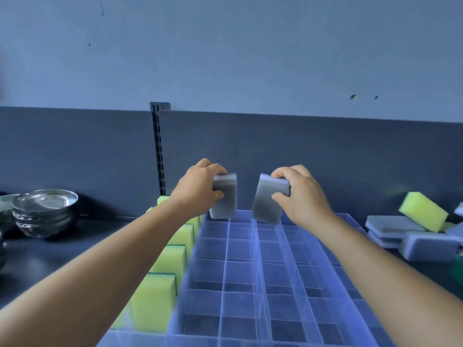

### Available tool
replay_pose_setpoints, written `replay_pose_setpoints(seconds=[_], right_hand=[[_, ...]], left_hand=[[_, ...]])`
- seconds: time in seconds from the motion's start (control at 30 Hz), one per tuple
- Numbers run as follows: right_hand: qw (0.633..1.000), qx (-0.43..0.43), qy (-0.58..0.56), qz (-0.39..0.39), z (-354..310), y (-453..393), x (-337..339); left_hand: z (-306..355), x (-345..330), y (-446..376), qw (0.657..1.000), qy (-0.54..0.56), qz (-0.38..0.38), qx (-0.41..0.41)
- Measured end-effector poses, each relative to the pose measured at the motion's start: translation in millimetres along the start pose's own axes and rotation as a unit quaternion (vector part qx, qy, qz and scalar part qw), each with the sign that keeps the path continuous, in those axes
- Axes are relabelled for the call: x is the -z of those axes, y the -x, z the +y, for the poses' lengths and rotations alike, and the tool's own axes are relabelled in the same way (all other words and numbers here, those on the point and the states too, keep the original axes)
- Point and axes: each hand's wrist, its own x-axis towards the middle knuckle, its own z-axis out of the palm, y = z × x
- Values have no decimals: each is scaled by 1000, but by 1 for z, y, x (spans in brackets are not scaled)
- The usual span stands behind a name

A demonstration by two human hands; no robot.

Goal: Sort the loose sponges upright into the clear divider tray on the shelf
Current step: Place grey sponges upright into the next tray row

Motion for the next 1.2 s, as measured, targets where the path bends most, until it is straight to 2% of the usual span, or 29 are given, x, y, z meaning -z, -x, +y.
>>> replay_pose_setpoints(seconds=[0.2, 0.47, 0.83, 1.03, 1.2], right_hand=[[1000, -12, -9, -27, -4, -24, -34], [997, -6, -4, -71, 16, -48, -76], [989, 44, 69, -123, 34, -68, -104], [984, 56, 108, -132, 34, -70, -110], [978, 47, 149, -138, 33, -64, -116]], left_hand=[[-19, -9, -17, 1000, -27, -7, 12], [-29, -37, -34, 992, -107, -60, 12], [-42, -45, -62, 981, -170, -93, 33], [-38, -65, -62, 966, -219, -135, 14], [-47, -73, -55, 961, -248, -125, -12]])
